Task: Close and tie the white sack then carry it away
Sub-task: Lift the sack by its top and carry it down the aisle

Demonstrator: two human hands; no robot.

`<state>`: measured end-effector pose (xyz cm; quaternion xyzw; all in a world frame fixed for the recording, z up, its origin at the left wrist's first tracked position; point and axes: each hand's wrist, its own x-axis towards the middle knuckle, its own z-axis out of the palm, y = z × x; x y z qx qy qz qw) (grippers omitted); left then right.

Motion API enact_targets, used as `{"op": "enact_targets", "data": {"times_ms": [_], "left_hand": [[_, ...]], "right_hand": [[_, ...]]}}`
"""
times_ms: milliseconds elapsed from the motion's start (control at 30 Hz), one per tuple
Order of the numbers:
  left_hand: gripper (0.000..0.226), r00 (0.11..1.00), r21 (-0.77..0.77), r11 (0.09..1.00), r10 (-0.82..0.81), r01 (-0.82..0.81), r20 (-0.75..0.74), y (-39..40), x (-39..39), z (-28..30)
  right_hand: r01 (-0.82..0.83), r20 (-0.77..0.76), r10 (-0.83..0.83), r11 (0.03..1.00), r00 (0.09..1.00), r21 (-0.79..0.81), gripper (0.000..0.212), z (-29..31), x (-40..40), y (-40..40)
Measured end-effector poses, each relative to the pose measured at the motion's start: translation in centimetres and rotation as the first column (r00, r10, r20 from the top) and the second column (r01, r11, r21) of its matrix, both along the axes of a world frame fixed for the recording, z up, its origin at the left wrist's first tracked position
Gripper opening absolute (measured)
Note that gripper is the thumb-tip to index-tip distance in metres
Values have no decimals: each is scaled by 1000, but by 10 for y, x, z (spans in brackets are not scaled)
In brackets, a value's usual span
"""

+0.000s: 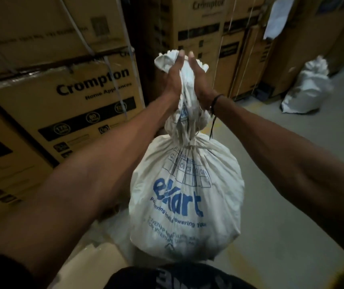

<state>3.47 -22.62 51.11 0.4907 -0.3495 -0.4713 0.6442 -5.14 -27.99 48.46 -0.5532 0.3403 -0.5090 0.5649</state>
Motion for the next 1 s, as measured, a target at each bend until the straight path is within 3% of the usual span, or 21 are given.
{"op": "enact_targets", "data": {"times_ms": [167,333,433,533,600,700,800,900,1000], "left_hand": [[37,995,-168,981,-88,96,50,3,-12,93],[39,988,-279,949,-154,149,5,-12,-29,161],[68,1000,-346,938,-27,21,-12,-32,-37,198],[79,995,-415,910,-57,18,-81,-83,-46,231],[71,994,-448,894,-75,31,-81,-91,-56,255],[58,991,-478,876,-107,56,-81,-90,-74,281],[42,981,-497,863,-166,93,-104,-93,-96,295],[42,963,-506,849,-242,150,-120,-99,-124,300],[36,936,-519,822,-334,235,-106,-106,-157,299]], "right_hand": [[101,32,-98,985,995,-138,46,95,-13,-7],[135,63,-125,973,990,-186,61,168,-23,-19],[132,99,-109,953,989,-272,42,214,-36,-19],[202,134,-168,929,977,-310,64,254,-46,-22],[185,149,-143,929,978,-319,77,277,-57,-41],[317,157,-280,897,947,-307,89,305,-78,-50],[438,205,-392,850,897,-291,74,322,-102,-49],[528,279,-460,806,843,-267,51,328,-130,-46],[574,324,-493,784,807,-236,51,326,-163,-49]]}}
